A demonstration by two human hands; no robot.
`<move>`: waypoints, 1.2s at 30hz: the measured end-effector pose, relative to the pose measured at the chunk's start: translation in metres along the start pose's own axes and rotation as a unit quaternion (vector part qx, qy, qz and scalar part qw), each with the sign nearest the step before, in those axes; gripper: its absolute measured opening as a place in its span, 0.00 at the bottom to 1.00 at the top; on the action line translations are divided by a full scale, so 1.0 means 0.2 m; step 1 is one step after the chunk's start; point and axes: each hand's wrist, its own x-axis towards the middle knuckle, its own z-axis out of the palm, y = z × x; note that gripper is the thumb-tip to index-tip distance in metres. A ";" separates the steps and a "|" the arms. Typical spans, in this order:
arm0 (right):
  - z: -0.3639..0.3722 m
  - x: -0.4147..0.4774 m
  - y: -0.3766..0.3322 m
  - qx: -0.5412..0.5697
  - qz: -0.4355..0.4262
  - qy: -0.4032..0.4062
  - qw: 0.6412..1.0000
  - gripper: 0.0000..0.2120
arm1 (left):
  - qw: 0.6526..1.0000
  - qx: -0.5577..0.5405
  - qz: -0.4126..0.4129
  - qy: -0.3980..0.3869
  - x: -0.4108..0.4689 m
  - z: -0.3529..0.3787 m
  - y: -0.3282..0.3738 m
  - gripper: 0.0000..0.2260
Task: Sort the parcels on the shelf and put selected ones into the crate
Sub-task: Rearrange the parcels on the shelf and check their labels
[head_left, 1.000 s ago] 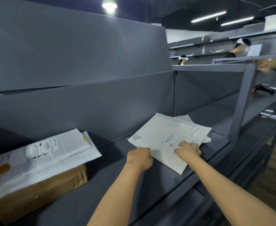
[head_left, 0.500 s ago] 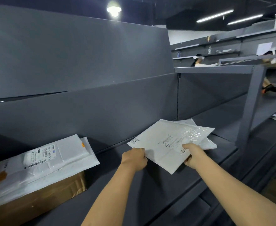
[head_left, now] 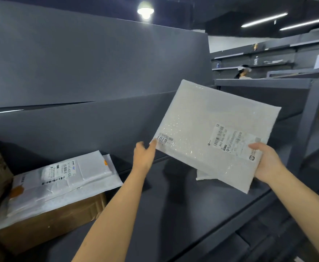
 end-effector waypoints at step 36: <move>1.14 -0.16 0.56 -0.223 0.050 -0.328 0.916 0.13 | 0.972 0.000 -0.045 0.233 -0.43 -1.26 -0.19 0.18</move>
